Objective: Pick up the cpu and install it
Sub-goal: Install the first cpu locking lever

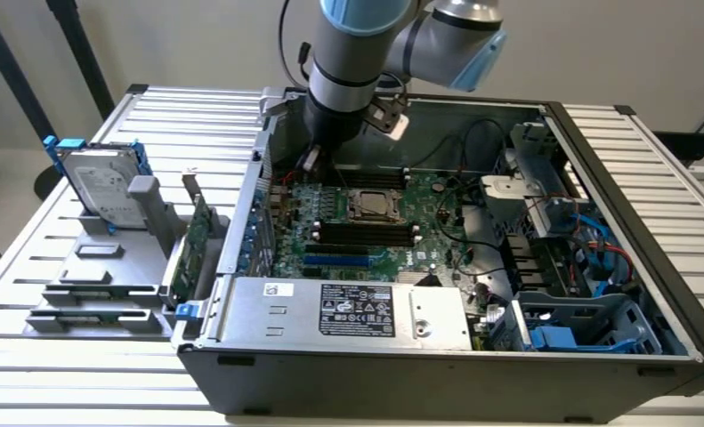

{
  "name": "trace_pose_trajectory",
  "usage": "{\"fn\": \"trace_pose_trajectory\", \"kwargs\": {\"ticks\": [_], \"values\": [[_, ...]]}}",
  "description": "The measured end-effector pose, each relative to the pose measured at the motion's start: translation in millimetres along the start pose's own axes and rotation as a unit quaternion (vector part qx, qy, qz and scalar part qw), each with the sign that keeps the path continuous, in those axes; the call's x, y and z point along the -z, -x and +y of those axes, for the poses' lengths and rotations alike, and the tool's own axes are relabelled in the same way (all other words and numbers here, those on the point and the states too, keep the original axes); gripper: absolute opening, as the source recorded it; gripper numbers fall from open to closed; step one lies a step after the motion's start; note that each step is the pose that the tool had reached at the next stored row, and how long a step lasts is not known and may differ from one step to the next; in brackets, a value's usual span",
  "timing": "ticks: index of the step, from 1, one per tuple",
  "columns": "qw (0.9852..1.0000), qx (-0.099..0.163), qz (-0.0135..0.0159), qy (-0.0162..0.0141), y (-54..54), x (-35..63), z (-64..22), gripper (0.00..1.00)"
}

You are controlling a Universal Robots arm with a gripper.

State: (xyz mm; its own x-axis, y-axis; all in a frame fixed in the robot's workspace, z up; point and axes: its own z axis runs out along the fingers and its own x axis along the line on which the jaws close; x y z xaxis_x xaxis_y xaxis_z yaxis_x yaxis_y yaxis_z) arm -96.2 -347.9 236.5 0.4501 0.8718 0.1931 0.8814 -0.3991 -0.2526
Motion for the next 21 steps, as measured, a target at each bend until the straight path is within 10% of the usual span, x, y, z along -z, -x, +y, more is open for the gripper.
{"fn": "trace_pose_trajectory", "kwargs": {"ticks": [21], "values": [[0.9955,-0.080,0.0508,0.0027,0.4,8.3,-6.8,0.11]]}}
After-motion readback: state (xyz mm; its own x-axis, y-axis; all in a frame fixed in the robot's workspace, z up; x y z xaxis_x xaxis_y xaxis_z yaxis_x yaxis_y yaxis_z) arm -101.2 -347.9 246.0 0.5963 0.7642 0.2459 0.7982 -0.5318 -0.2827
